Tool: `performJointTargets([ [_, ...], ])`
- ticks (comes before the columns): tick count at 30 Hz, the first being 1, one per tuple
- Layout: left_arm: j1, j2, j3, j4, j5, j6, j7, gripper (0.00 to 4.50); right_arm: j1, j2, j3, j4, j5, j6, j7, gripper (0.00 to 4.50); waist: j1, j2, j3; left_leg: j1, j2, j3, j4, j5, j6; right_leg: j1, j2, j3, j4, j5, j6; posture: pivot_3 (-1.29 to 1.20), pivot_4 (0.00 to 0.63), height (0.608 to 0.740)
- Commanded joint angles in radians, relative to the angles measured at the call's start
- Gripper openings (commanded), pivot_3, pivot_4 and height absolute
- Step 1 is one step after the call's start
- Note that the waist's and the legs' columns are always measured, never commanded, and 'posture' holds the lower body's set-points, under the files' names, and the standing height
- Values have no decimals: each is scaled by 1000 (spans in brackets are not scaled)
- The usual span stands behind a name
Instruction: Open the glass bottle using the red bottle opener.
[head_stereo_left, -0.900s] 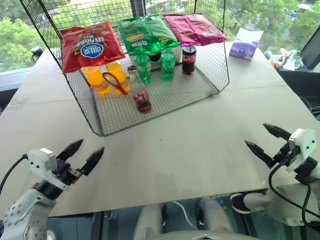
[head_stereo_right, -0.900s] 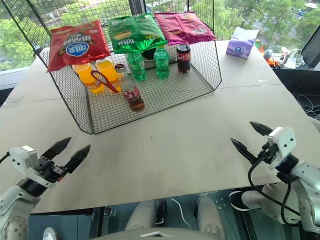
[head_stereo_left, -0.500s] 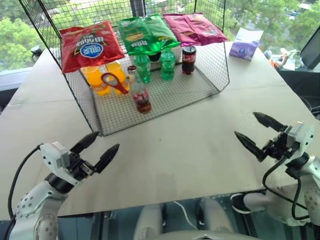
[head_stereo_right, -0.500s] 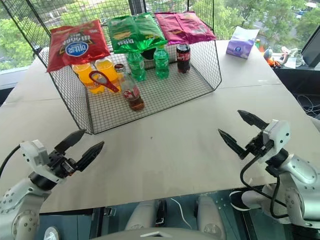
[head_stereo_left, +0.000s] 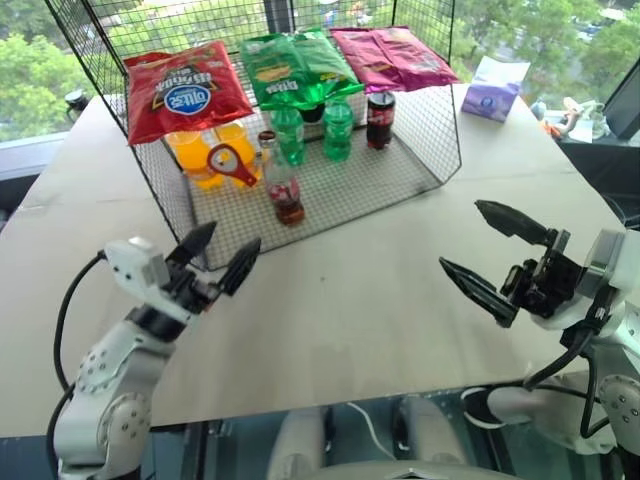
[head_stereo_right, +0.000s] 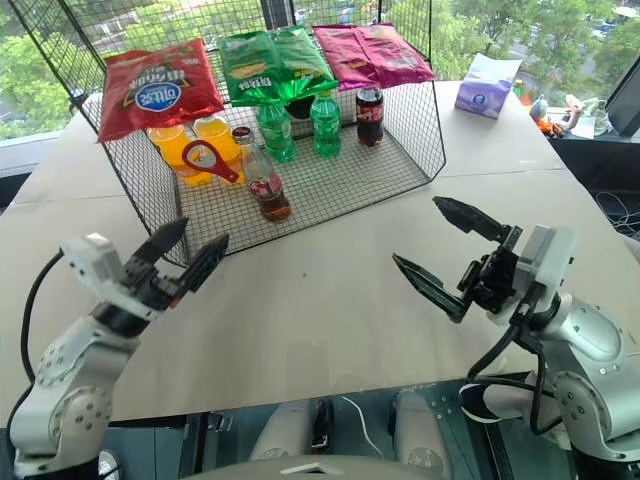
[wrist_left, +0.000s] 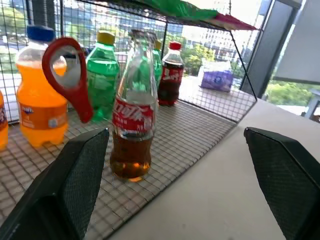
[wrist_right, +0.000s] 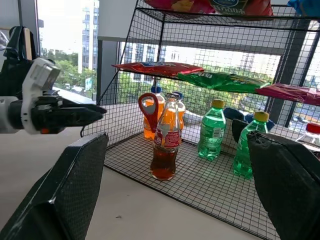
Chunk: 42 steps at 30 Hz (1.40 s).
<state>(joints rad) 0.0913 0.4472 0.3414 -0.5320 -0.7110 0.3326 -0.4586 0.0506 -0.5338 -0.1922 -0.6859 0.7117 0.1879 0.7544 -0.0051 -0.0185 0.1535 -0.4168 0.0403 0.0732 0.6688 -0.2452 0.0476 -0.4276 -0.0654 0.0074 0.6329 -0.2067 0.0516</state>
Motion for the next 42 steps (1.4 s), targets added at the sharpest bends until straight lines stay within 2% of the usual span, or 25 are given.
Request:
performJointTargets([
  [1, -70, 2, -18, -54, -3, 75, 111, 4453, -9, -12, 8, -56, 9, 1, -10, 4500, 0, 0, 0, 0, 0, 0, 0, 0, 0, 0, 0, 0, 0, 0, 0, 0, 150, 740],
  [8, -161, -14, -22, 11, 56, 125, 231, 4453, 5, -8, 52, -53, -60, -14, -14, 4500, -1, -1, 0, 1, -2, 0, 0, 0, 0, 0, 2, 0, 0, 0, 0, 0, 150, 740],
  [16, -262, -23, -12, 136, 155, 94, 298, 4453, -8, -2, 55, -37, -76, -14, -28, 4500, 3, -1, 1, 1, -2, 0, 0, 0, 0, 0, 2, 0, 0, 0, 0, 0, 150, 740],
  [32, -457, -14, -73, 386, 370, -7, 284, 4453, -4, 1, 58, -53, -87, -5, -61, 4500, 20, -1, 0, 3, -2, 0, 2, 1, -1, 1, 3, 0, 7, 0, 0, 0, 150, 740],
  [42, -480, -17, -79, 414, 422, -10, 267, 4453, 11, -2, 59, -68, -93, -4, -80, 4500, 20, -1, 0, 5, -1, -2, 3, 2, -2, 3, 3, -2, 8, 0, 0, 0, 150, 740],
])
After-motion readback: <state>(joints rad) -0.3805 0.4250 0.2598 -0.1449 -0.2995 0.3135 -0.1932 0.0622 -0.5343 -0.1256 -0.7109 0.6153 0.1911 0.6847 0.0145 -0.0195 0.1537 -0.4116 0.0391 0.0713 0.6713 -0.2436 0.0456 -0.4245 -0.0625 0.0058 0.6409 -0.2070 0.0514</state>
